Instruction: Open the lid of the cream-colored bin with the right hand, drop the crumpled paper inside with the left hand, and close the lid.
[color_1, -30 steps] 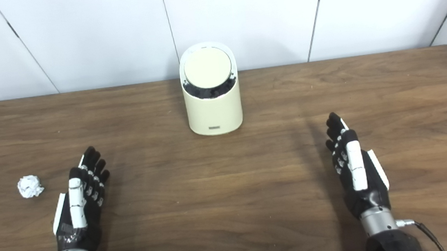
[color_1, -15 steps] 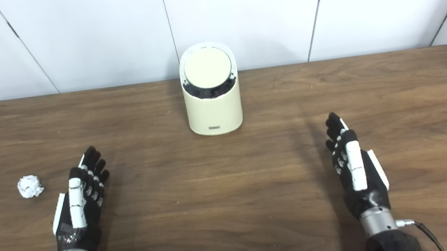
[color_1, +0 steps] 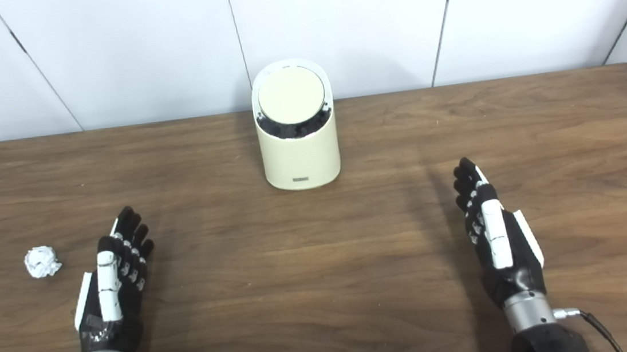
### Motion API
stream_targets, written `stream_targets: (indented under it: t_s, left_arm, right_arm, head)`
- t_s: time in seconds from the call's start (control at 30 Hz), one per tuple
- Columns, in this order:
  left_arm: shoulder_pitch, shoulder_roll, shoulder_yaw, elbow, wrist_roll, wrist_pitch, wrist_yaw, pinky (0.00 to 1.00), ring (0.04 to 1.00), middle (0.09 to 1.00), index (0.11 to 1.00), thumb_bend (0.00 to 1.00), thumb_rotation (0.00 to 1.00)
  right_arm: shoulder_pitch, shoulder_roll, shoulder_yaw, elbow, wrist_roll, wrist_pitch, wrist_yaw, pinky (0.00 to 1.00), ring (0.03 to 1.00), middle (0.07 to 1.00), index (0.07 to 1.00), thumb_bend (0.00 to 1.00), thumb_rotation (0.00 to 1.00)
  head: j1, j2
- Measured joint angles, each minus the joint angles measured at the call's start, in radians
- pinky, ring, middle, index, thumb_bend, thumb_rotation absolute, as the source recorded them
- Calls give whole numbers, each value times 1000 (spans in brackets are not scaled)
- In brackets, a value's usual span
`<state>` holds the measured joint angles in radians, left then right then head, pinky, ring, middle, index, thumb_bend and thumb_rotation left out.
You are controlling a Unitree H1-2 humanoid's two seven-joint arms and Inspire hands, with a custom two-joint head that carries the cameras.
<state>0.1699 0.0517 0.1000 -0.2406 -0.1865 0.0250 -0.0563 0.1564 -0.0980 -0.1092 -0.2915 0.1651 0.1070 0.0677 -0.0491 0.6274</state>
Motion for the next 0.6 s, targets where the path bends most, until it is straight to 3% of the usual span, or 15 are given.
stream_targets:
  t_s: [0.33, 0.6]
  left_arm:
    - [5, -6, -16, 21, 32, -45, -1, 1000, 1000, 1000, 1000, 491, 991]
    - [14, -13, -24, 36, 46, -82, 8, 1000, 1000, 1000, 1000, 467, 1000]
  right_arm:
    - [-3, -2, 7, 31, -61, -43, 2, 989, 969, 958, 944, 542, 871]
    - [-47, -7, 3, 42, -98, -55, -20, 987, 945, 940, 942, 662, 873]
  head:
    - [-17, -55]
    - [-18, -103]
